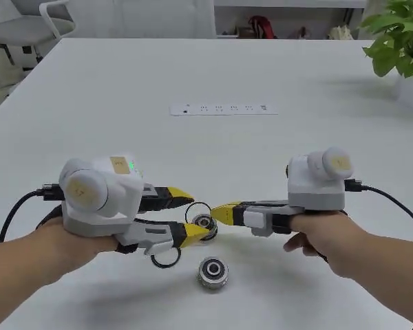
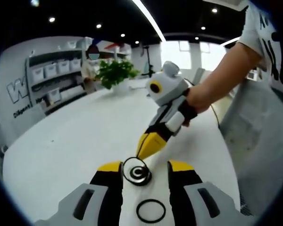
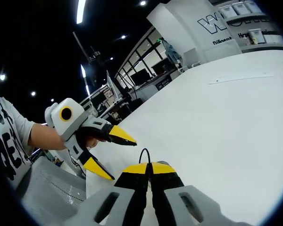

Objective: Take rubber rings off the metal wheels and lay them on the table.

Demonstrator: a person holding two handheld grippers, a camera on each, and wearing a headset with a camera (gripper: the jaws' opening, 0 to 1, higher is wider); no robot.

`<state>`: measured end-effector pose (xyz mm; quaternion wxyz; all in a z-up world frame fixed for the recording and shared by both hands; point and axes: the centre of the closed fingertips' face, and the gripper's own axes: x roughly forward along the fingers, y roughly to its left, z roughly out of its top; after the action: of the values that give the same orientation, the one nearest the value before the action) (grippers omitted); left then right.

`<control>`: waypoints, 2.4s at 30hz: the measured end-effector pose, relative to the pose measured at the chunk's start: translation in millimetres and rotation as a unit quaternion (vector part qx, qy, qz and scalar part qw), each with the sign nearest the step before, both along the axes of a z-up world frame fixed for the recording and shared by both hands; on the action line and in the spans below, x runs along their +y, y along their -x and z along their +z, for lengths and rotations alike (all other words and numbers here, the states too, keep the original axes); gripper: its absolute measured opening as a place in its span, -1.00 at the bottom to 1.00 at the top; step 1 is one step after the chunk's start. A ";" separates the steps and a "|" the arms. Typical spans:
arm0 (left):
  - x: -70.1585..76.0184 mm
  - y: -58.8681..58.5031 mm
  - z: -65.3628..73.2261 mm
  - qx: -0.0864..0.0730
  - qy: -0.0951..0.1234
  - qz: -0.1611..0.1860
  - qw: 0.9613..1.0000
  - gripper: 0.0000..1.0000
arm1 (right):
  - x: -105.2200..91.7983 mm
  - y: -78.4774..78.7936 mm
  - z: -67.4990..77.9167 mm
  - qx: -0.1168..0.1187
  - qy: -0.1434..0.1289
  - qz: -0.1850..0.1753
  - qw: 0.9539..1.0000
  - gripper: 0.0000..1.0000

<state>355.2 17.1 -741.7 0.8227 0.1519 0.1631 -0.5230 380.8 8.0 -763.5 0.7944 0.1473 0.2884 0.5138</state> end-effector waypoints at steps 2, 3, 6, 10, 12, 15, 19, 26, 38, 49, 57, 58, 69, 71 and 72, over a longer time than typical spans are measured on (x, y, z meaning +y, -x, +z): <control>1.5 0.4 1.5 0.000 0.002 0.000 1.000 -0.22 | 0.3 0.1 1.0 0.000 0.000 0.001 1.000 -1.00; 2.4 0.9 2.6 0.000 0.003 0.000 1.000 -0.21 | 0.5 0.2 1.7 0.000 -0.001 0.002 1.000 -1.00; 4.4 1.5 4.0 0.000 0.004 0.000 1.000 -0.18 | 1.2 0.8 3.1 0.001 -0.003 0.003 1.000 -1.00; 8.7 3.3 8.0 -0.005 0.007 0.005 1.000 -0.10 | 2.4 2.1 5.0 0.002 -0.005 0.005 1.000 -1.00; 11.1 4.8 8.8 -0.005 0.008 0.006 1.000 -0.05 | 3.1 3.0 6.0 0.002 -0.006 0.006 1.000 -1.00; 14.5 9.6 8.1 -0.008 0.001 0.001 1.000 0.00 | 3.9 4.0 6.5 0.003 -0.006 0.010 1.000 -1.00; 18.3 14.4 8.3 -0.008 -0.002 -0.002 1.000 0.03 | 5.6 5.5 7.4 0.005 -0.007 0.013 1.000 -1.00; 23.8 22.0 10.7 -0.010 -0.003 -0.005 1.000 0.17 | 10.6 9.8 9.8 0.010 -0.013 0.018 1.000 -1.00; 37.2 29.1 8.0 -0.010 -0.005 0.002 1.000 0.27 | 23.0 18.3 10.1 0.029 -0.021 0.034 0.999 -1.00; 49.6 33.2 3.9 -0.007 -0.007 0.013 1.000 0.30 | 34.9 27.2 4.6 0.054 -0.025 0.047 0.997 -1.00; 58.2 34.8 0.2 -0.009 -0.010 0.021 1.000 0.32 | 43.5 35.3 -4.8 0.086 -0.020 0.053 0.995 -1.00; 58.8 35.2 -0.2 -0.008 -0.011 0.022 1.000 0.32 | 44.3 36.4 -6.1 0.090 -0.018 0.054 0.994 -1.00; 66.8 36.8 -3.7 -0.007 -0.017 0.027 0.999 0.32 | 49.1 45.2 -22.1 0.127 0.011 0.060 0.990 -1.00; 67.6 36.4 -3.8 -0.008 -0.018 0.028 0.999 0.32 | 49.5 44.5 -23.6 0.131 0.012 0.058 0.990 -1.00; 67.8 36.4 -3.7 -0.008 -0.017 0.029 0.999 0.32 | 49.6 44.3 -23.9 0.132 0.012 0.057 0.990 -1.00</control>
<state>318.8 84.9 -745.4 0.8359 0.1655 0.1701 -0.4949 336.6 57.6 -787.4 0.7205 0.1878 0.4050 0.5306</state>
